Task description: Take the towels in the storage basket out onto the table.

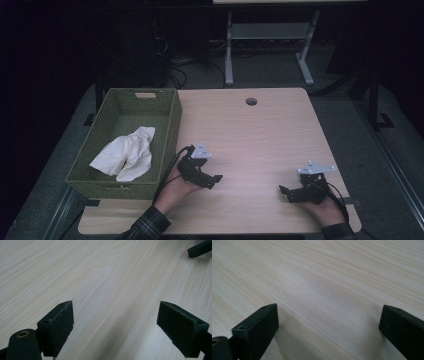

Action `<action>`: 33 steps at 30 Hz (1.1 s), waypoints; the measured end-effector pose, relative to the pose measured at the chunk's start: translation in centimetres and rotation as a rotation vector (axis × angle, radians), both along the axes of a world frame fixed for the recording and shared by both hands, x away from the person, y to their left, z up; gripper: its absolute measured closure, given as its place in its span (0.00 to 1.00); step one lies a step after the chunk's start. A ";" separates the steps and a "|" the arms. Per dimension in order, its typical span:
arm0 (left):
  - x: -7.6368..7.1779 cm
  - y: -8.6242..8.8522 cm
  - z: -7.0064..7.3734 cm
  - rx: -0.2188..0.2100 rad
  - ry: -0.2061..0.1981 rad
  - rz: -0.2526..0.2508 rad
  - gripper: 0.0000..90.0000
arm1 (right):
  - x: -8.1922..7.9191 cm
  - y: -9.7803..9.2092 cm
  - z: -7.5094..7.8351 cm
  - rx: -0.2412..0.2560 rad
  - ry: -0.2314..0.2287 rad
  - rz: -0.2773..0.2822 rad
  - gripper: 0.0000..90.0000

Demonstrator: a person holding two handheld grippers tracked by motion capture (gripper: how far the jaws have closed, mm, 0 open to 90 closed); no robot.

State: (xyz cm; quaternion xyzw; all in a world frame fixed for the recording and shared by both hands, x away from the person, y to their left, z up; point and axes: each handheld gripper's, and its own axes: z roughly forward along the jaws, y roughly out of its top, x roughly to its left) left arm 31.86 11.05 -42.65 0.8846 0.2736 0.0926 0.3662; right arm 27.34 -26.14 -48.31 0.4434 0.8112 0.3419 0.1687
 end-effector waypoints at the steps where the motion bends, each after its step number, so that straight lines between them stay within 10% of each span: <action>1: 0.0 0.0 0.2 -0.001 -0.001 -0.004 0.15 | 0.0 0.0 0.0 0.000 0.000 0.000 0.02; 33: 1.9 1.0 5.4 -0.009 0.013 -0.036 0.15 | 0.0 0.0 0.0 -0.001 0.001 0.000 0.02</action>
